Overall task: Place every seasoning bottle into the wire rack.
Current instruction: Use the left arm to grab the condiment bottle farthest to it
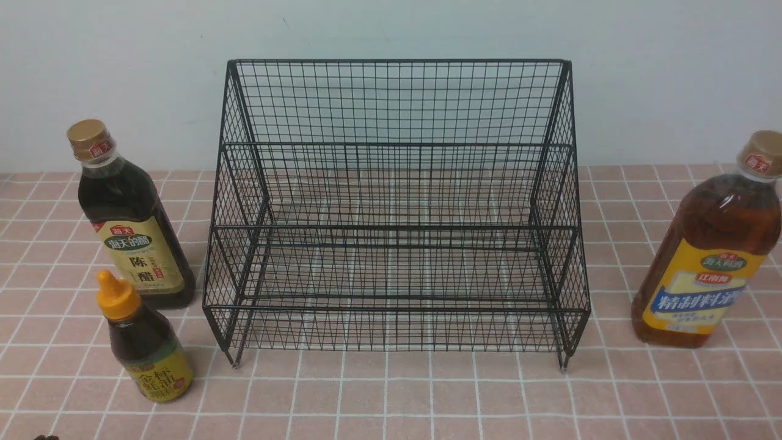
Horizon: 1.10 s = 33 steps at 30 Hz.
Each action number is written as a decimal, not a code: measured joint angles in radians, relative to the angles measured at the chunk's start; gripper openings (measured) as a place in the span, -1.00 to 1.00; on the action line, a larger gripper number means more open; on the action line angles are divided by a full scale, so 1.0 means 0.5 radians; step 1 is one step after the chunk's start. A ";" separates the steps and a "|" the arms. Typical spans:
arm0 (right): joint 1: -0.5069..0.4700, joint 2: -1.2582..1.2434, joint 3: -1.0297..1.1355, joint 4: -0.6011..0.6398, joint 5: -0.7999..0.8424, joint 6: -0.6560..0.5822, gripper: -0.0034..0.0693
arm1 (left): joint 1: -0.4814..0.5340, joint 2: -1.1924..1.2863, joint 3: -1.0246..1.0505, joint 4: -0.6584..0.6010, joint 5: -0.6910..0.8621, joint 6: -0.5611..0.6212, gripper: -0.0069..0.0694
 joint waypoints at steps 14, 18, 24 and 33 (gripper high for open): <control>0.000 0.000 0.000 0.000 0.000 0.000 -0.95 | 0.000 0.000 0.000 0.000 0.000 0.000 -0.84; 0.000 0.000 0.000 0.000 0.000 0.002 -0.95 | 0.000 0.000 0.000 0.000 0.000 0.000 -0.84; 0.000 0.000 0.000 0.000 0.000 0.002 -0.95 | 0.000 0.000 0.000 0.000 0.000 0.000 -0.84; 0.000 0.000 0.000 0.000 0.000 0.002 -0.95 | 0.000 0.000 0.002 0.005 -0.054 -0.005 -0.84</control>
